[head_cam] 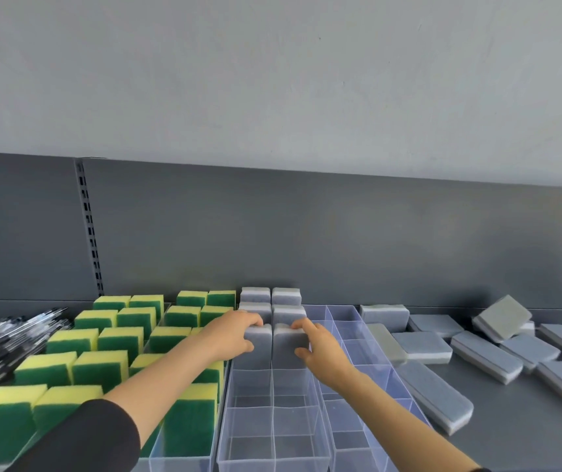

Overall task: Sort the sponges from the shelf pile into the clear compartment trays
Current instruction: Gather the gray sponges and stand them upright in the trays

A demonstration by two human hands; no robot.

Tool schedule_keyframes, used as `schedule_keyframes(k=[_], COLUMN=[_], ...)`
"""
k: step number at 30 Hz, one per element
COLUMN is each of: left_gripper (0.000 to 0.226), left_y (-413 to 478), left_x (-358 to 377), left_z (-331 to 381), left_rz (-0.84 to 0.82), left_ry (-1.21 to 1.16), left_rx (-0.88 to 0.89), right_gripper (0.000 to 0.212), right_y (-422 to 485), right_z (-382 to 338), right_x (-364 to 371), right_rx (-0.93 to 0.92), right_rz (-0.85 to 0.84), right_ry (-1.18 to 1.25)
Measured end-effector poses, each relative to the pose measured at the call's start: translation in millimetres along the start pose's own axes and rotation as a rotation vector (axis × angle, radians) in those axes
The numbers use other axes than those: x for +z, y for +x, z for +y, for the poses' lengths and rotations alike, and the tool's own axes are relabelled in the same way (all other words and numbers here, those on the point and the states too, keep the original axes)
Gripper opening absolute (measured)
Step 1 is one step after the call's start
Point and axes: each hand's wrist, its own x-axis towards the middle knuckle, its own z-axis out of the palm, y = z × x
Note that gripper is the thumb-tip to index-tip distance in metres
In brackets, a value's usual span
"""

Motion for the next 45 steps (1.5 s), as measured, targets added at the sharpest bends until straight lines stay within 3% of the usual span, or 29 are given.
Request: schedule_keyframes(k=[6,12,20,35,45], left_gripper=[0.047,0.065,0.060,0.055,0.063], left_y=[1.9,-2.5,-1.4,26.6,45.1], left_x=[-0.4,-9.6,-5.9,50.4,94.1], left_z=[1.9,10.1,49.7,168.4,234.9], left_rz=[-0.009,0.047,0.112,0.030,-0.134], left_ry=[0.053,-0.007,-0.010,-0.009,0.093], left_rx=[-0.014,-0.003,0.066,0.179,0.272], right_gripper=[0.041,0.054,0.055,0.054,0.050], right_y=[-2.1,-10.7,-35.3,-122.5,-168.4], right_z=[4.5,11.5,36.9,148.6,213.1], right_x=[-0.4,-16.2,-52.1,-134.0,-164.7], right_rx=[-0.030,-0.068,-0.051,0.165,0.278], right_rz=[0.004,0.043,0.129,0.247,0.268], right_ry=[-0.017,0.025,-0.011,0.020,0.015])
